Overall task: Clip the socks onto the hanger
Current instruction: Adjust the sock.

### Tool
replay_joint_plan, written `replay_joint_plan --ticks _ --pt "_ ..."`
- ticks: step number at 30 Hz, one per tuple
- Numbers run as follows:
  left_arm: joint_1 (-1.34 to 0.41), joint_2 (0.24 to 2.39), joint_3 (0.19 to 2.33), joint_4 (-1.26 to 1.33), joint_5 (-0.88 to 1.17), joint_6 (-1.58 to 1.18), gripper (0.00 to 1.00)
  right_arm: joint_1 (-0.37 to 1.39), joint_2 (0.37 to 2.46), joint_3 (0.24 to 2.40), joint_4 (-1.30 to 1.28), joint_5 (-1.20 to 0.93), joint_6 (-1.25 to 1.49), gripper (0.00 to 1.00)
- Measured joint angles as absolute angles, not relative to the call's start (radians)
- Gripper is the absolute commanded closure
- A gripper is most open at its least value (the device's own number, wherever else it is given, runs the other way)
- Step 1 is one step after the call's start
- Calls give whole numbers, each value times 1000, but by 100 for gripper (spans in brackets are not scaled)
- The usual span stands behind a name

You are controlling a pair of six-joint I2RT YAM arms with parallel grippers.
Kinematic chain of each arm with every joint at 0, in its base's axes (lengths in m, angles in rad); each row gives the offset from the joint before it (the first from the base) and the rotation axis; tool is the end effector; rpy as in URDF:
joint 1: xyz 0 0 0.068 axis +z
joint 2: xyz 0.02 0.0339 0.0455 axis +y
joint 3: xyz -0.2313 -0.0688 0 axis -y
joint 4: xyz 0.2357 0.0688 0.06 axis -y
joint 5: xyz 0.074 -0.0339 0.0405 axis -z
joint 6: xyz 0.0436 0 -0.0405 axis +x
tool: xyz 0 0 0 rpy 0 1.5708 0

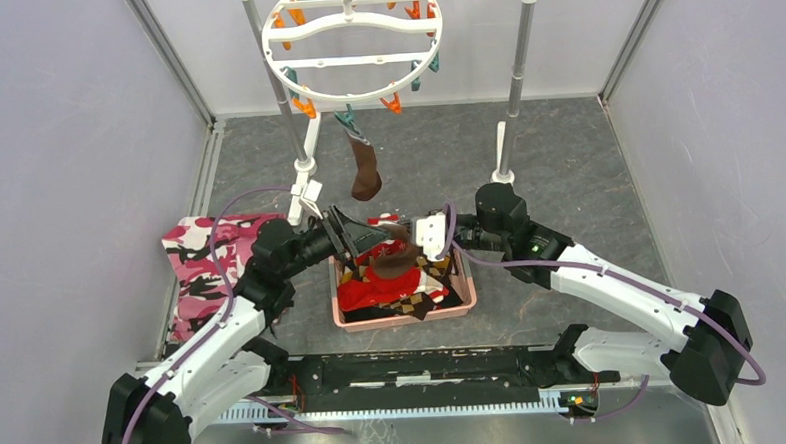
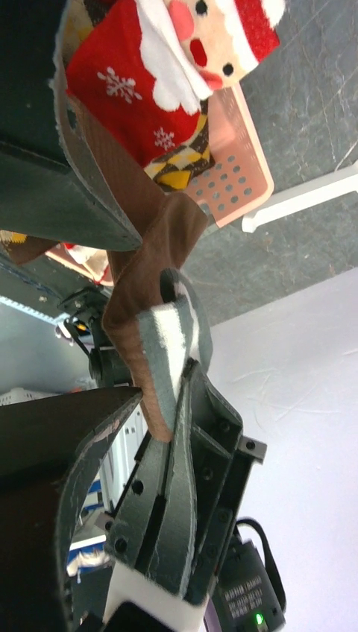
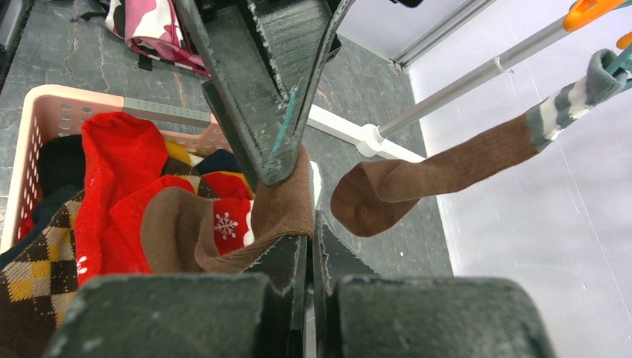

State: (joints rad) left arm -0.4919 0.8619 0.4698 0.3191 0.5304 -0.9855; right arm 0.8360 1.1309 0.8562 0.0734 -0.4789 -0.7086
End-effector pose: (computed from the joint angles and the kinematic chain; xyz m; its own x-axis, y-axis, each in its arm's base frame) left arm 0.1848 -0.1240 0.2463 -0.7458 -0.4161 -0.5202 0.4172 0.3171 -0.8517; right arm 0.1695 0.2176 0.2941 0.5237 -0.2819 -0.8039 -0.8170 0.1009 -0.5677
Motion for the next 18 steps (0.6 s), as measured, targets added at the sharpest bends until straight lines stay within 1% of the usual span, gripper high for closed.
replay_joint_plan --ticks 6,9,10,11,12,14,15,16,18 --pt "-488 859 462 396 533 -1057 35 836 1131 853 75 -496 -708 100" --pt "-488 852 462 417 531 -1078 43 836 1131 852 76 -501 -708 100" --pt "-487 851 462 423 530 -1081 47 836 1131 852 79 -502 -708 99" --pt "-487 850 462 426 530 -1085 53 836 1131 852 83 -505 -707 99" --pt "-487 850 461 430 530 -1090 68 836 1131 852 88 -506 -707 98" --pt "-485 850 459 437 530 -1103 86 836 1130 852 96 -508 -704 95" --pt "-485 850 458 441 530 -1107 96 836 1130 852 97 -508 -704 92" --pt "-484 850 458 442 530 -1110 98 836 1130 852 97 -507 -703 86" --pt "-483 850 458 440 527 -1108 98 836 1130 852 97 -505 -697 75"
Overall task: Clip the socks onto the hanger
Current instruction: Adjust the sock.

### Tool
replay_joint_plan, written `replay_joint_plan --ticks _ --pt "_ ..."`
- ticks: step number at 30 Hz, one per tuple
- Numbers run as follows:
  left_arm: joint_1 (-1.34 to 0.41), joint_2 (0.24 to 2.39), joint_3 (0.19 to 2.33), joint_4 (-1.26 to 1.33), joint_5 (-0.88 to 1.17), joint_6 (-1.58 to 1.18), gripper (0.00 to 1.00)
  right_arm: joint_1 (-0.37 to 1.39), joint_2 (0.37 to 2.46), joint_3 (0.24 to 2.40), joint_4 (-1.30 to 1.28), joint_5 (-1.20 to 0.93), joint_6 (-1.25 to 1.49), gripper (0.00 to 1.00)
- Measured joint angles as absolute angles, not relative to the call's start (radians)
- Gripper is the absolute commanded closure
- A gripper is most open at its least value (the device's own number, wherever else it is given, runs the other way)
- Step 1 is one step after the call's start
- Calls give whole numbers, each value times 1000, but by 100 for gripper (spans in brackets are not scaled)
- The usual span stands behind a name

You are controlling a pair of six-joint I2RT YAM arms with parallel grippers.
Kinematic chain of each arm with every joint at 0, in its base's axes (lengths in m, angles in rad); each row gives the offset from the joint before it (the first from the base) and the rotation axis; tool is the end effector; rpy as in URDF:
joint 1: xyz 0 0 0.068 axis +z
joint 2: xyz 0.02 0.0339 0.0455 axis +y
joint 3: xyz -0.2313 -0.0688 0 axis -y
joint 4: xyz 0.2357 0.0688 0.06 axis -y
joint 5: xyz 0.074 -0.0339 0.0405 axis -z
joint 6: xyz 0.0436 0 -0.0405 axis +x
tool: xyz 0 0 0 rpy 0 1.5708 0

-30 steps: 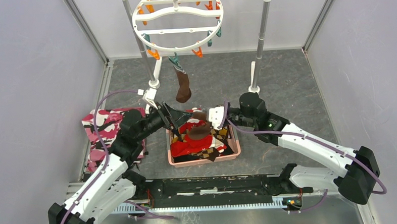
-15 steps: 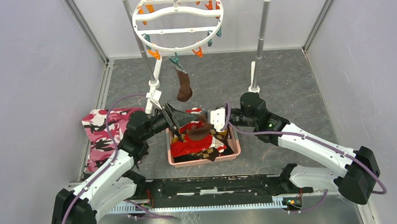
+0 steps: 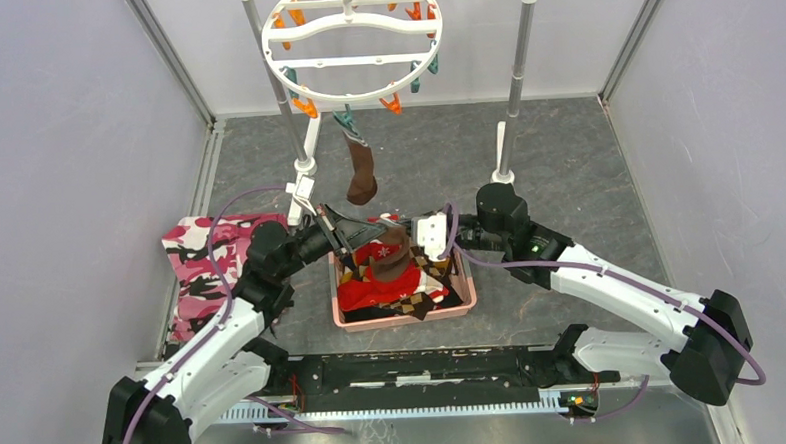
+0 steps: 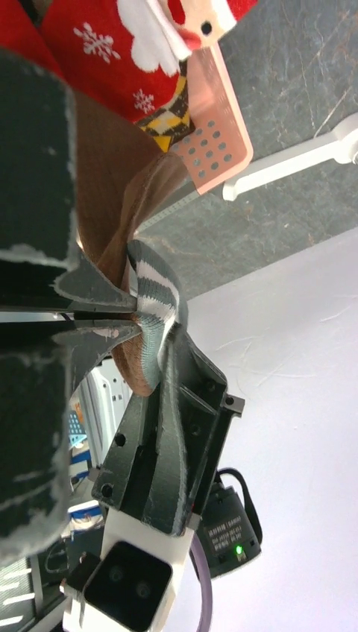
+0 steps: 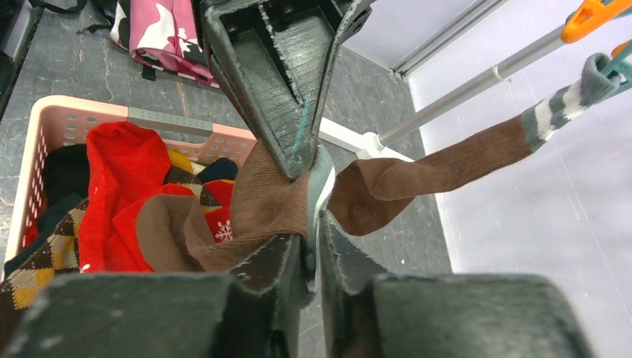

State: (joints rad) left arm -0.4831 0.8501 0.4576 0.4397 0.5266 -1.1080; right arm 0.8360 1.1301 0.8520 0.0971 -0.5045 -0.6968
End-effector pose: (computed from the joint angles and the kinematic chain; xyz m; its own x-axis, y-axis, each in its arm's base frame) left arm 0.1843 -0.1214 0.2578 -0.7385 -0.4862 -0.4672 0.4152 0.2181 -0.8832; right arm 0.1686 0.2180 0.2955 0.5289 -0.2527 -0.8102 -0.8200 0.0938 -0.5646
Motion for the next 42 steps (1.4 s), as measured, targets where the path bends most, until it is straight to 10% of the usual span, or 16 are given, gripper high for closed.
replay_joint_plan --ticks 13,42 --pt "-481 661 241 528 366 -709 98 799 1067 804 126 -130 -534 2" --pt "-490 752 109 1090 431 -235 98 787 1224 624 627 -492 659 19"
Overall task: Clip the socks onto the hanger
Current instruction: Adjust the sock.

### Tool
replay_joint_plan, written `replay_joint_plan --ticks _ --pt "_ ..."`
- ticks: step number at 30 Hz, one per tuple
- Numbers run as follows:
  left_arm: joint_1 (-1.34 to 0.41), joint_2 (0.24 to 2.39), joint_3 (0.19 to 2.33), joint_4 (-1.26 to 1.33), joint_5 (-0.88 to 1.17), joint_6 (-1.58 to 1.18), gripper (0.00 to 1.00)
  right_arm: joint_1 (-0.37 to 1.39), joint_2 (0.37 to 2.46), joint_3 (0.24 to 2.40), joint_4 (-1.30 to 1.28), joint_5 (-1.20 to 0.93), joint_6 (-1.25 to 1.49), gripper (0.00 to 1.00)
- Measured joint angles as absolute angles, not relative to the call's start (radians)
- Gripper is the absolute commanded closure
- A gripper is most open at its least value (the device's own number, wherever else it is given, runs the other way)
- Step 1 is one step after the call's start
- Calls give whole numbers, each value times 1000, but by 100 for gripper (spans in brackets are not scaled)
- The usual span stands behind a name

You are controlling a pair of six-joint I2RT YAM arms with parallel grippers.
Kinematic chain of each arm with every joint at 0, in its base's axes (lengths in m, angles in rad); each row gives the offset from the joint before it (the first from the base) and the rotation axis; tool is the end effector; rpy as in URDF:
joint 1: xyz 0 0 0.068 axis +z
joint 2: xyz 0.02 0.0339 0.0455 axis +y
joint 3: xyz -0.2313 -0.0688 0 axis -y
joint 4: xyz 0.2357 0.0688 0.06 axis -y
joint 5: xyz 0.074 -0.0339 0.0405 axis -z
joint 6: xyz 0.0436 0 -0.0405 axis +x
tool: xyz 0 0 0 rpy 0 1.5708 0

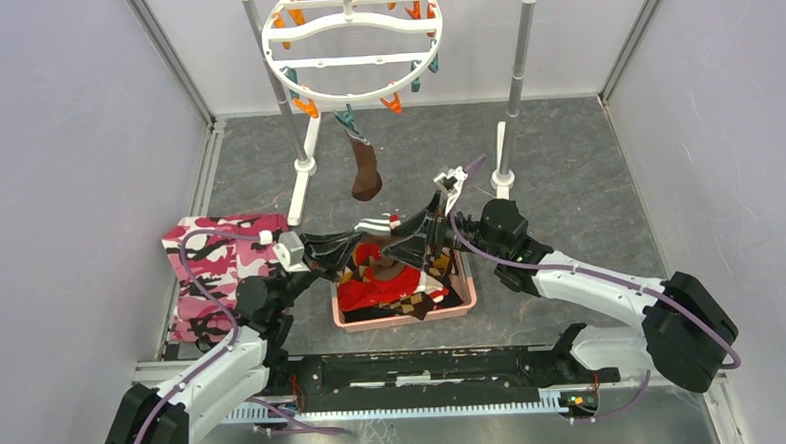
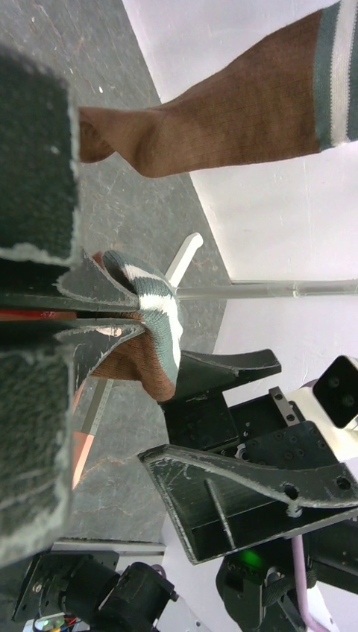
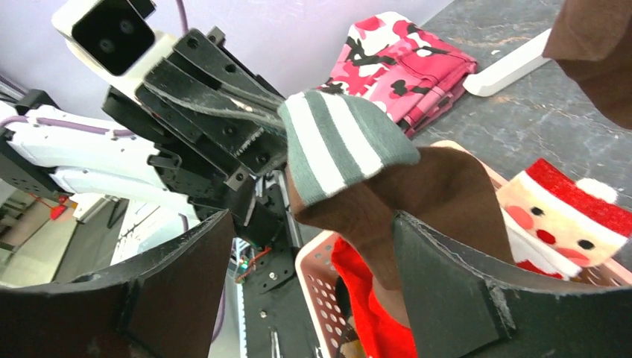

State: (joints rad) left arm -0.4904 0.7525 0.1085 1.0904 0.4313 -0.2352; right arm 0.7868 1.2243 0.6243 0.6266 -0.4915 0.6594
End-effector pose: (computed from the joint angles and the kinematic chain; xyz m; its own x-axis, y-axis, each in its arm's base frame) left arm 0.1486 -0.1000 0.2271 0.1931 -0.3431 -0.9192 0.8283 0.5592 -0.0347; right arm 0.1847 0.2144 0.2505 -0.5717 0.1916 -0.7978 -0.7682 0.2165 0.6025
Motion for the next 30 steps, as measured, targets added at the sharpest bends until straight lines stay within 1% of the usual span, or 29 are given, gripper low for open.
replay_joint_plan --ticks 4,9,12,14,15,16,18,21,22,27,28,30 --pt "-496 754 109 1090 447 -234 98 799 1239 650 644 -495 685 25" --pt "-505 772 109 1089 453 -233 98 811 1285 696 681 -500 712 42" --pt "-509 776 111 1086 456 -233 98 817 1313 710 690 -500 723 62" --pt "-514 776 113 1086 456 -232 98 817 1319 710 686 -494 721 86" --pt "-516 776 113 1085 456 -230 98 817 1320 710 682 -489 719 94" --pt "-517 776 115 1081 455 -229 96 817 1320 710 680 -487 712 99" --pt "-519 773 117 1070 454 -229 84 818 1319 711 672 -473 698 100" --pt "-519 766 121 1041 446 -239 56 820 1309 712 646 -442 653 100" --pt "-519 761 122 1028 439 -250 48 822 1301 711 632 -432 631 100" --pt "-519 698 125 926 385 -372 20 823 1191 705 539 -359 433 100" --pt "-519 678 127 899 381 -400 16 823 1165 704 523 -350 385 100" --pt "-519 643 136 842 375 -451 13 823 1113 703 490 -334 272 100"
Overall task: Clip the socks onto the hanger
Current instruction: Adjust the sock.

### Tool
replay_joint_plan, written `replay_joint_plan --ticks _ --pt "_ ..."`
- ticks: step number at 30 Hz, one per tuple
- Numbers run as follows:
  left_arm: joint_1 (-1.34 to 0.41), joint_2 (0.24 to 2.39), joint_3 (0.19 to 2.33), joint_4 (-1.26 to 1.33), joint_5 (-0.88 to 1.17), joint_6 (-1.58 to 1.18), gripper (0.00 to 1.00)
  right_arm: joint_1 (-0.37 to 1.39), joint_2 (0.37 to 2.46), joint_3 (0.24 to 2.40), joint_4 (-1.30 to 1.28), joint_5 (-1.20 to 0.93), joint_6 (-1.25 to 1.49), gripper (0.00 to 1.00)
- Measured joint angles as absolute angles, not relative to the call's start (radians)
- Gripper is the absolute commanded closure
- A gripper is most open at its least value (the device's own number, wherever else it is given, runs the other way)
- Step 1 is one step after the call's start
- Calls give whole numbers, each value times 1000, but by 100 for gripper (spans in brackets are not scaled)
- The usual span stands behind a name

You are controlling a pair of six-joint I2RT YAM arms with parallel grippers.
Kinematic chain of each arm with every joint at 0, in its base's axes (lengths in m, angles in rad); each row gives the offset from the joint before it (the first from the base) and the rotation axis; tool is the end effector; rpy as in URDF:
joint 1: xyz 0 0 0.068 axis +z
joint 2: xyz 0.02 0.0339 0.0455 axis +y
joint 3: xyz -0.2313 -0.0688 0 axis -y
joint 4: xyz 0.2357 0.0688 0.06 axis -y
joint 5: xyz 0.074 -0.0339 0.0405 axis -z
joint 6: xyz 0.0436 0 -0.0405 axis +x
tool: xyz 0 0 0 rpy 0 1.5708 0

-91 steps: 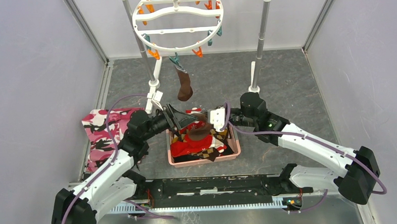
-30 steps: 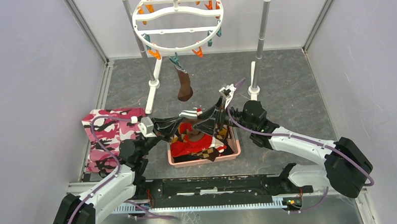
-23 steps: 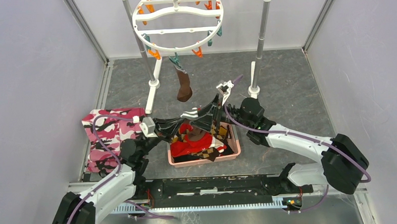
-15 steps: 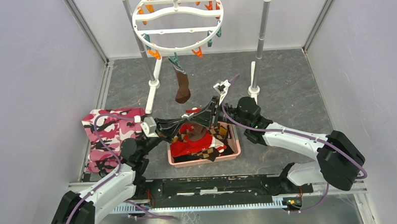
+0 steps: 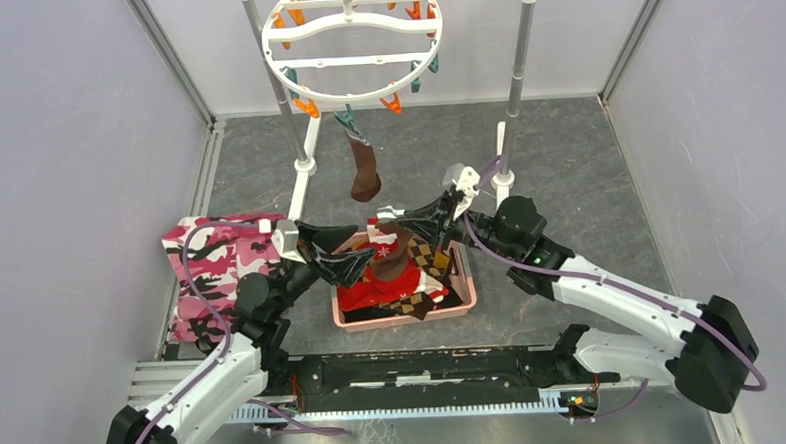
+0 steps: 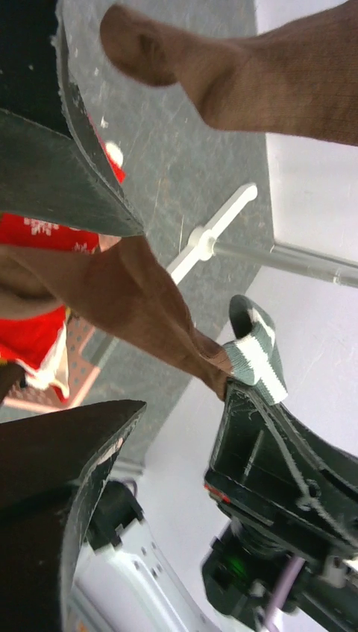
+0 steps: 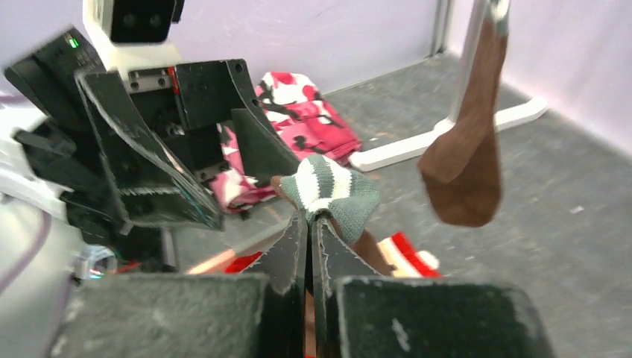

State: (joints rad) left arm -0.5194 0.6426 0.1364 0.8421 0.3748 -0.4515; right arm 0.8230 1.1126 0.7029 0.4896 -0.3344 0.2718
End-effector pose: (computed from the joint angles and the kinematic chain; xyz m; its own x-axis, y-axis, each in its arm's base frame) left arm 0.1468 -0.1023 0.2281 -0.0750 -0.4248 -0.9022 0.8104 0.5012 -0.3034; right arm 0.1749 0.2096 0.2913 -0.1934 0.1644 -0.9672 -0.8960 0.3720 0.2424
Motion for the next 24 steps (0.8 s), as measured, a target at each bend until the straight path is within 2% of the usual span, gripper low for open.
replay_joint_plan --ticks 6,12,17,24 --pt "-519 587 190 745 398 -615 11 824 1059 691 402 -374 -90 100" --pt "-519 671 295 733 456 -756 13 844 1030 589 329 -401 -418 100" --pt "-519 789 351 702 481 -871 17 851 992 562 326 -418 -550 100" --pt "-519 873 351 682 498 -968 22 851 969 562 356 -439 -593 100"
